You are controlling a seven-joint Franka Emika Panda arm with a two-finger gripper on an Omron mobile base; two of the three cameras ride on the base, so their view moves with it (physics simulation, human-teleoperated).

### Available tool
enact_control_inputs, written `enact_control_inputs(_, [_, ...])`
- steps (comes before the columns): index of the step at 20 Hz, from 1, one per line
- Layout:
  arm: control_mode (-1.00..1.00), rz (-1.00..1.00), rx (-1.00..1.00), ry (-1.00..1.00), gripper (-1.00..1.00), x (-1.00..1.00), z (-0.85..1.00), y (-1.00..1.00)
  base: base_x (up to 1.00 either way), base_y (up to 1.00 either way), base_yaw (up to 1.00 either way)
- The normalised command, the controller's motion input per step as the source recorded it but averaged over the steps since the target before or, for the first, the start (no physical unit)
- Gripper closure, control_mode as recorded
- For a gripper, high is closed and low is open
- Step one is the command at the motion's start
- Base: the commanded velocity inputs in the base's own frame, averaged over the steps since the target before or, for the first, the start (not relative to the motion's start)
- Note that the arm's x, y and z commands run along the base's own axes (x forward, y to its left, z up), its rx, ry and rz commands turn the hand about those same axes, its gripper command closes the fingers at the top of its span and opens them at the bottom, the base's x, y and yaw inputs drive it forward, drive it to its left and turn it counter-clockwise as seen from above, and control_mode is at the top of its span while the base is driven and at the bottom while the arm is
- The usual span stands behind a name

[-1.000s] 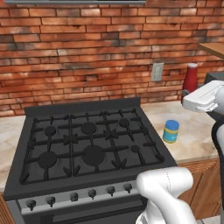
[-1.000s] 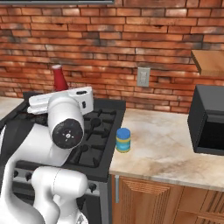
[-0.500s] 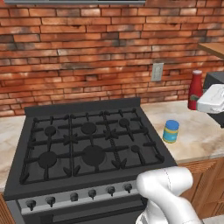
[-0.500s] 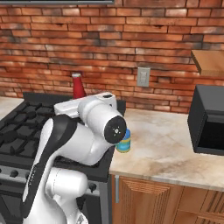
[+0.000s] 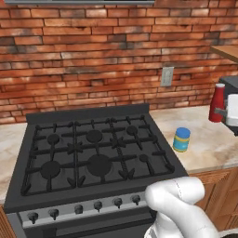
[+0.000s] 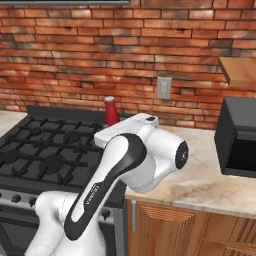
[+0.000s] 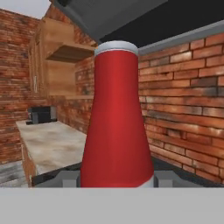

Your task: Take 2 condiments from the cabinet and move them on the counter near the stove.Make sure the condiments are lined up with each other, next to each other.

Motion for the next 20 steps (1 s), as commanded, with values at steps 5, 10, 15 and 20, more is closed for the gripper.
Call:
enact_control_inputs(5, [-1.0,0.3,0.0,0.0,1.0,0.02,-0.39,-0.16,0.0,0.0,0.0])
enact_control_inputs(10, [-1.0,0.22,0.02,-0.01,1.0,0.0,-0.34,-0.08,0.0,0.0,0.0])
enact_control_inputs(15, [-1.0,0.05,0.01,-0.07,1.0,0.0,-0.24,-0.12,0.0,0.0,0.0])
enact_control_inputs(20, [-1.0,0.0,0.05,-0.09,1.0,0.0,-0.23,-0.11,0.0,0.0,0.0])
